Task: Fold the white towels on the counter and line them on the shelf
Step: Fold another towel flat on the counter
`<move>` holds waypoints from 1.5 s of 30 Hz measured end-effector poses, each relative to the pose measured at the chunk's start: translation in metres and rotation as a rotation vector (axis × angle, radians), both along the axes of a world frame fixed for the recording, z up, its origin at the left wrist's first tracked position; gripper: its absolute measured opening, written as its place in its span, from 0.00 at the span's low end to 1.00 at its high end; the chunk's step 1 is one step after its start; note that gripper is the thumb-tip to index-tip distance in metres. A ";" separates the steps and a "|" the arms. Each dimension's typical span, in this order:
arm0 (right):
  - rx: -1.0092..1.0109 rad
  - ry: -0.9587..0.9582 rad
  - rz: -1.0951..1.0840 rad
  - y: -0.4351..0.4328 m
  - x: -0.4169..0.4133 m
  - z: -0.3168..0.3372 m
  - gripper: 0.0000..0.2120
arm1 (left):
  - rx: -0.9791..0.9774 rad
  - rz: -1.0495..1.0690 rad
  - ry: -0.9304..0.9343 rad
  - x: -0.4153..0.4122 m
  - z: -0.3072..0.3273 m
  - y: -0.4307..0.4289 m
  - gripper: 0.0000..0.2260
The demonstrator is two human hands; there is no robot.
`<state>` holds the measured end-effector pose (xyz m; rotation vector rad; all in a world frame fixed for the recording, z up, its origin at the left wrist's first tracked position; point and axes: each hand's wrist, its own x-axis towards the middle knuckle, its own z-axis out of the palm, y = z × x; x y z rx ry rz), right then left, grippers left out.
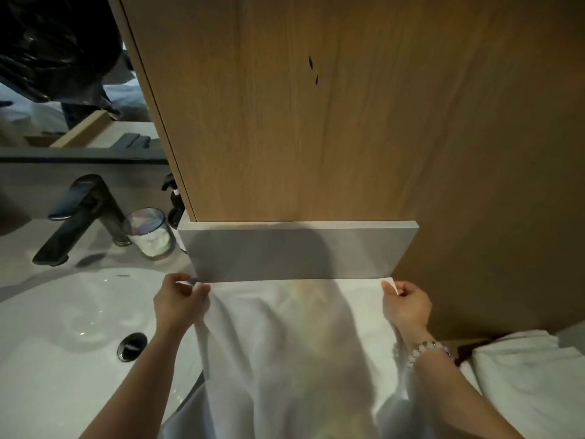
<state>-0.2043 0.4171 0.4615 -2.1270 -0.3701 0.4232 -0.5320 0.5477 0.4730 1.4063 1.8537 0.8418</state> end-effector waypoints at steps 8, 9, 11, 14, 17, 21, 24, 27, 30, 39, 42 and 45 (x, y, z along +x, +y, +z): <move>-0.126 -0.078 -0.063 0.001 -0.002 -0.001 0.10 | -0.129 0.085 -0.011 0.001 0.002 0.001 0.23; -0.153 -0.111 -0.068 0.001 -0.004 0.005 0.12 | -0.144 0.079 -0.013 0.000 0.002 -0.002 0.24; -0.182 -0.237 -0.071 -0.003 -0.013 0.018 0.17 | -0.169 0.066 -0.041 -0.003 0.004 -0.013 0.23; -0.011 -0.375 0.025 -0.008 -0.045 0.031 0.12 | -0.160 0.072 -0.056 -0.015 0.005 -0.036 0.19; 0.162 -0.541 0.411 -0.004 -0.108 0.028 0.04 | -0.140 0.054 -0.044 -0.033 0.002 -0.060 0.13; 0.135 -0.708 1.054 0.014 -0.182 0.032 0.16 | -0.129 -0.096 -0.055 -0.049 0.010 -0.097 0.05; -0.137 -0.631 1.366 0.027 -0.207 0.035 0.20 | -0.166 -0.295 -0.014 -0.051 0.019 -0.126 0.04; -0.349 -0.510 1.469 0.032 -0.211 0.029 0.22 | -0.178 -0.431 0.133 -0.054 0.018 -0.142 0.07; -0.410 -0.435 1.497 0.036 -0.210 0.026 0.22 | -0.164 -0.426 0.186 -0.058 0.020 -0.148 0.10; -0.377 -0.290 1.473 0.036 -0.209 0.025 0.22 | -0.368 -0.663 0.245 -0.094 0.027 -0.160 0.15; -0.351 -0.290 1.457 0.035 -0.207 0.023 0.22 | -0.489 -0.762 0.236 -0.113 0.028 -0.169 0.14; -0.344 -0.361 1.459 0.033 -0.207 0.020 0.23 | -0.581 -0.785 0.100 -0.134 0.027 -0.182 0.14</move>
